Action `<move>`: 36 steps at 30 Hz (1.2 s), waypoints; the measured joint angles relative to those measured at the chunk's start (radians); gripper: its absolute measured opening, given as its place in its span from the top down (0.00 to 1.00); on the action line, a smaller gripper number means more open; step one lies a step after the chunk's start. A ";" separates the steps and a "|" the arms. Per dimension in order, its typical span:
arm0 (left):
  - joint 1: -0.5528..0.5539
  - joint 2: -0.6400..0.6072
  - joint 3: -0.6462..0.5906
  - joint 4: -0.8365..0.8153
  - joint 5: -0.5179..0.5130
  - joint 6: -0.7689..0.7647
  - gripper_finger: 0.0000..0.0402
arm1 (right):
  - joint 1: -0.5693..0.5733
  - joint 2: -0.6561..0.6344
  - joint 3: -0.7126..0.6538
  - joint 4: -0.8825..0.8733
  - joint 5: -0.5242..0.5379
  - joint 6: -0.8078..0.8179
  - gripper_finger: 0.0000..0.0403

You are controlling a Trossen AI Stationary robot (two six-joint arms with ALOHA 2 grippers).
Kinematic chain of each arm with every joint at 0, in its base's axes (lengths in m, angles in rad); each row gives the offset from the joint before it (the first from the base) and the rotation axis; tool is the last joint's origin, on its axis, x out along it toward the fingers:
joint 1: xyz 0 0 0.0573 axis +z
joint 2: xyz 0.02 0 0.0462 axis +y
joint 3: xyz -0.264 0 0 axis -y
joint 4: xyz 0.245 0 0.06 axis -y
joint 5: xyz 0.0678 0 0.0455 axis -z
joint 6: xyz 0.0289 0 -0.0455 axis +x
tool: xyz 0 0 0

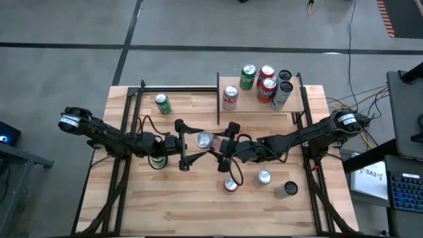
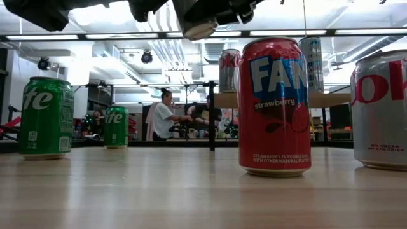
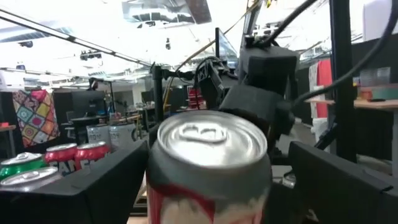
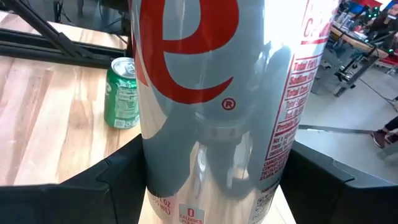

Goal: Place canned beverage on shelf
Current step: Put the left silver soda can on the back of the shelf aligned with the other silver soda can

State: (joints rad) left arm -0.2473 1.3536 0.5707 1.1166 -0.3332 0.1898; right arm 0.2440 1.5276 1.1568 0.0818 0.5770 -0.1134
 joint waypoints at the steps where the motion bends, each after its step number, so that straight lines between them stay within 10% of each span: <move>1: 0.004 0.003 0.008 0.000 0.001 0.000 0.08 | 0.000 0.000 0.000 0.000 0.001 0.001 0.30; 16: 0.008 0.046 0.071 -0.063 -0.064 0.060 0.29 | 0.000 0.002 0.000 -0.005 -0.010 0.004 0.30; 25: 0.010 0.036 0.071 -0.082 -0.174 0.038 0.29 | 0.000 -0.009 0.002 0.007 0.014 0.007 0.08; 36: 0.076 -0.044 0.258 -0.397 -0.194 0.194 0.29 | 0.000 -0.182 0.049 -0.269 0.006 0.019 0.05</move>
State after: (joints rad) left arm -0.1710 1.3095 0.8291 0.7192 -0.5274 0.3837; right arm 0.2440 1.3453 1.2060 -0.1874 0.5835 -0.0940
